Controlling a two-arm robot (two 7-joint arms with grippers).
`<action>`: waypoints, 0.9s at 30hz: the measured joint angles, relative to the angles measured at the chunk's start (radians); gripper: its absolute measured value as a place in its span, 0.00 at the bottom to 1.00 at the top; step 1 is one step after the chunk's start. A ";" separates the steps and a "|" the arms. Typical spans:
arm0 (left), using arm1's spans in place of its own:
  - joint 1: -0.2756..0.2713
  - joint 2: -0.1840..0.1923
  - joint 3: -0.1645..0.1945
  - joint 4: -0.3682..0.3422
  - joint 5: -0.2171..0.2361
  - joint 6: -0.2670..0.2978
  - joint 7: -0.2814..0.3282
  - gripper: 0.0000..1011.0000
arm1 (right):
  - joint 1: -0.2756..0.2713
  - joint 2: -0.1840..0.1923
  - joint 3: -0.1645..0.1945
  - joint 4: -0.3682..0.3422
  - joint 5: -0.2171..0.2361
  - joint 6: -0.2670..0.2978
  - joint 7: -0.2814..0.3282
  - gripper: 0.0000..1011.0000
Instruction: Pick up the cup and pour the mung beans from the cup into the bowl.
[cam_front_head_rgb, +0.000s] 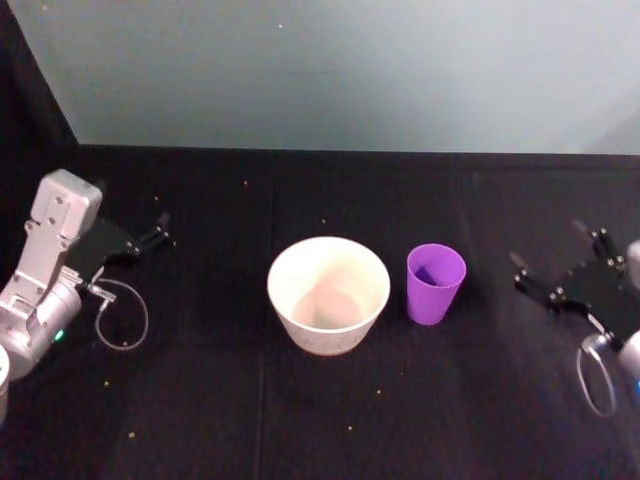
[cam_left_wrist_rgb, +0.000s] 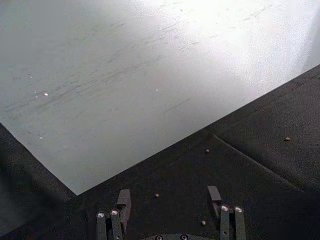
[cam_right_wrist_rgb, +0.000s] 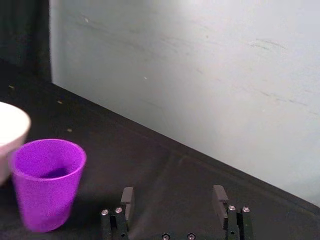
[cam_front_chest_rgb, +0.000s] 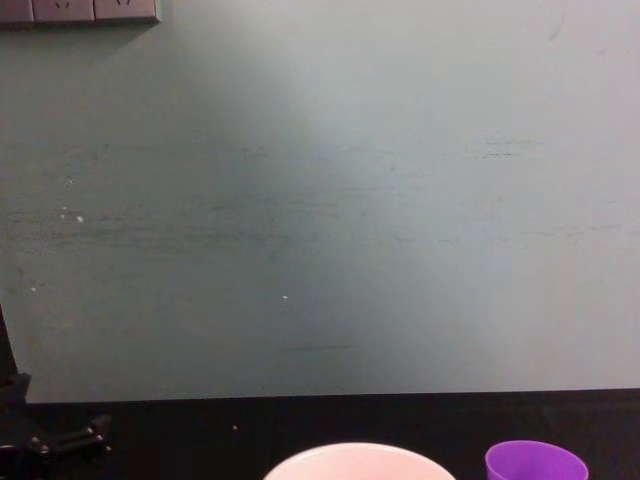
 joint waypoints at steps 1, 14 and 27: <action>0.000 0.000 0.000 0.000 0.000 0.000 0.000 0.99 | -0.023 0.011 0.012 -0.012 0.020 -0.024 0.018 0.99; 0.000 0.000 0.000 0.000 0.000 0.000 0.000 0.99 | -0.090 0.034 0.019 0.026 0.234 -0.162 0.339 0.99; 0.000 0.000 0.000 0.000 0.000 0.000 0.000 0.99 | -0.009 -0.082 -0.030 0.132 0.223 -0.149 0.422 0.99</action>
